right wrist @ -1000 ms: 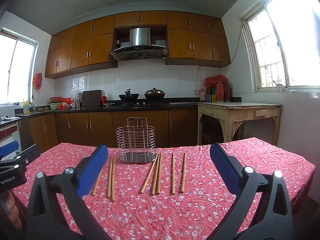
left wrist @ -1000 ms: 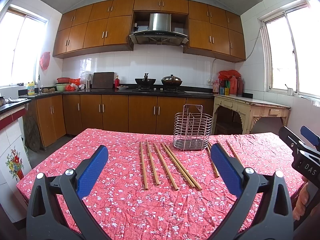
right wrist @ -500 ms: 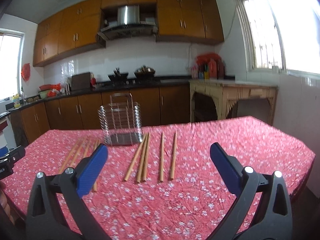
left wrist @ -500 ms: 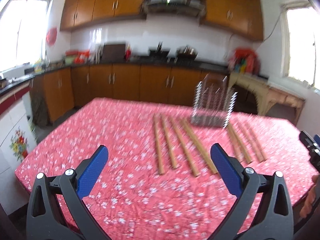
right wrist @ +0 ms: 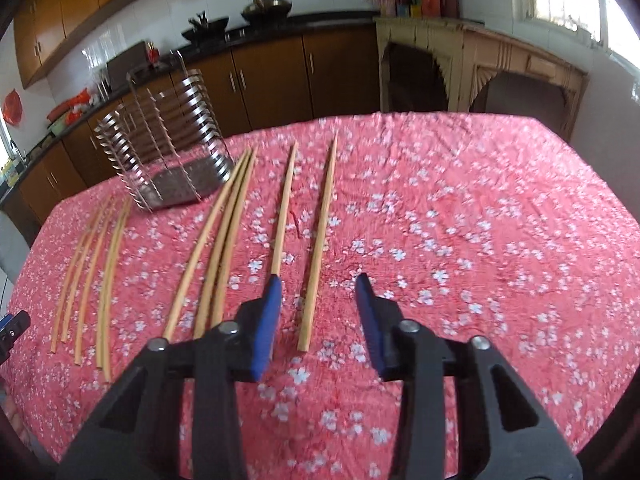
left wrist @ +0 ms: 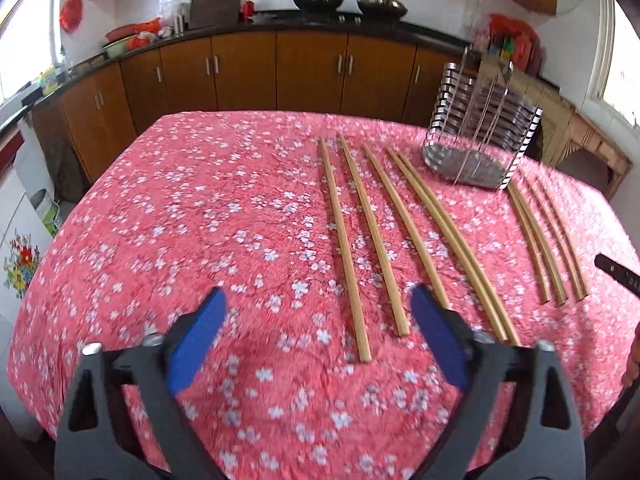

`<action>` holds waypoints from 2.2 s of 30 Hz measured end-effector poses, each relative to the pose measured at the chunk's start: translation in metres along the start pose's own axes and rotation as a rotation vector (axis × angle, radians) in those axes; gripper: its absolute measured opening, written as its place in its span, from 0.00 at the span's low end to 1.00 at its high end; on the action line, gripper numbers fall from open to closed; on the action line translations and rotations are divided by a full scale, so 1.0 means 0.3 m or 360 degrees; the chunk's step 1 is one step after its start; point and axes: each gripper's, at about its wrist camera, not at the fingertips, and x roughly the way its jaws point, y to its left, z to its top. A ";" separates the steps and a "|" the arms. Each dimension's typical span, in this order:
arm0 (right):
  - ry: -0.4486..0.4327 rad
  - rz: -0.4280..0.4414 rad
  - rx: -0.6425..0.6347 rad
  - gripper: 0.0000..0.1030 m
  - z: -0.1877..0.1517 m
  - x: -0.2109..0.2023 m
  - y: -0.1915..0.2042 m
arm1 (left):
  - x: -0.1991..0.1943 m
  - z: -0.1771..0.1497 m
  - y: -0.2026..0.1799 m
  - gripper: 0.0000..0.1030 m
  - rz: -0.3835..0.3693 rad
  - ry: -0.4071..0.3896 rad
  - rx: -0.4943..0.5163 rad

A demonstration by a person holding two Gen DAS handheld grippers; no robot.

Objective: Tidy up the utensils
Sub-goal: 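Lower the right gripper onto a single wooden chopstick and close on it, then lift the chopstick with the right gripper and carry it over the wire holder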

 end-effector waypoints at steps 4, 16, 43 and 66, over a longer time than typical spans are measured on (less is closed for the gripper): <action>0.0085 -0.0017 -0.0015 0.24 0.011 0.068 0.018 | 0.068 0.015 -0.014 0.64 0.0000 0.0088 0.0036; 0.0110 -0.0068 -0.0092 0.09 0.041 0.124 0.055 | 0.168 0.042 -0.049 0.23 0.0018 0.0186 0.0091; 0.0057 -0.0117 -0.0017 0.26 0.087 0.133 -0.071 | 0.264 0.135 0.040 0.08 -0.0004 0.0141 0.0082; -0.0106 -0.0149 -0.0061 0.08 0.025 -0.022 -0.073 | 0.119 0.051 0.061 0.07 0.0065 0.0016 0.0032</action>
